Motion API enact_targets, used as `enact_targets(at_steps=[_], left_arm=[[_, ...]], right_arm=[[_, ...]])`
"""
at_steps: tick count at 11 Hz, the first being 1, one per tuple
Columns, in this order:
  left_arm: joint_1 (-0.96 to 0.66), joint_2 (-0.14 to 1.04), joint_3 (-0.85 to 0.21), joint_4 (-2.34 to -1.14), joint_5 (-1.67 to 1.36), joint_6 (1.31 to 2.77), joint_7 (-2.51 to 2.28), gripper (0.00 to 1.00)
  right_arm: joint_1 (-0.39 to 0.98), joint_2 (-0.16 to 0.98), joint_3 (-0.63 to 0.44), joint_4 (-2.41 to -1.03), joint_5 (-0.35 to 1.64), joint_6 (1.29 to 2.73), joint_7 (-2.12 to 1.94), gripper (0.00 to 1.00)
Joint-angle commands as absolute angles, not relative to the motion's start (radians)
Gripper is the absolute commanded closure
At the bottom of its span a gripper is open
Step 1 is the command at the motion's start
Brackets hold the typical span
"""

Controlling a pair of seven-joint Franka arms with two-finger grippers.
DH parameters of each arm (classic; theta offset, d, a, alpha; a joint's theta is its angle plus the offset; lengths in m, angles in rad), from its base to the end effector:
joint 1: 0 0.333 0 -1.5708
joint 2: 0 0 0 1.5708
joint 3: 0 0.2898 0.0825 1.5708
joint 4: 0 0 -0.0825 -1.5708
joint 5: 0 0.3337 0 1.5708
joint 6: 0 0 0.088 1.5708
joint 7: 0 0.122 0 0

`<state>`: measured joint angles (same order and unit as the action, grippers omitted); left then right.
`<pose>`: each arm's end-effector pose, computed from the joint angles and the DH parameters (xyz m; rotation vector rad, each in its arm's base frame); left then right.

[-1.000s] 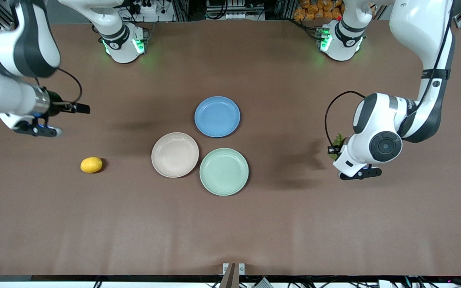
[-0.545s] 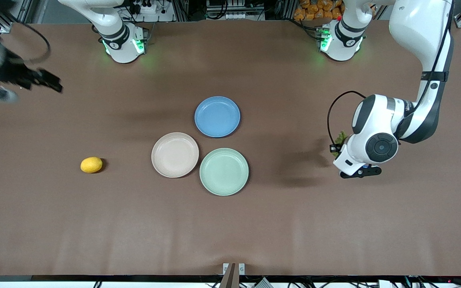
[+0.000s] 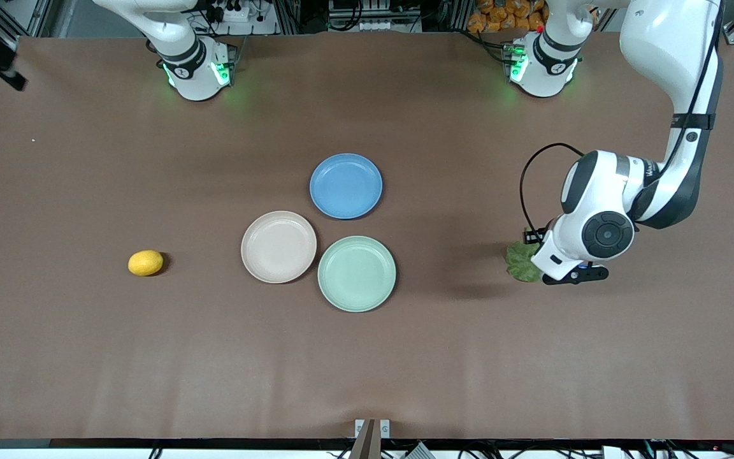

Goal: Pick lemon and lettuce from plates

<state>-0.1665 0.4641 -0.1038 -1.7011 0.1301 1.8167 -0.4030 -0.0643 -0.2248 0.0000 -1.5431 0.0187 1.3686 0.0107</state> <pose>0.5515 -0.1352 0.2933 -2.9245 -0.1196 0.4462 0.4117 -0.0239 0.6798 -3.1218 0.1105 -0.0793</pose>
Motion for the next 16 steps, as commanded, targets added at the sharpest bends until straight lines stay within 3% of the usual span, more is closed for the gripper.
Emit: enact_targets(at_steps=[1,5,16], left_arm=[[-0.161,0.456,-0.109,-1.701,0.153,1.818,-0.38,0.0],[-0.146,0.437,-0.11,-1.697,0.169,1.816,-0.342,0.0],[-0.074,0.23,-0.109,-1.672,0.036,1.772,-0.215,0.0]], right_arm=[[-0.101,-0.146,-0.035,-1.401,0.018,1.345,-0.058,0.0],[-0.074,-0.101,-0.032,-1.391,0.011,1.223,-0.051,0.0],[-0.109,-0.009,-0.031,-1.382,0.0,1.3,-0.043,0.0]])
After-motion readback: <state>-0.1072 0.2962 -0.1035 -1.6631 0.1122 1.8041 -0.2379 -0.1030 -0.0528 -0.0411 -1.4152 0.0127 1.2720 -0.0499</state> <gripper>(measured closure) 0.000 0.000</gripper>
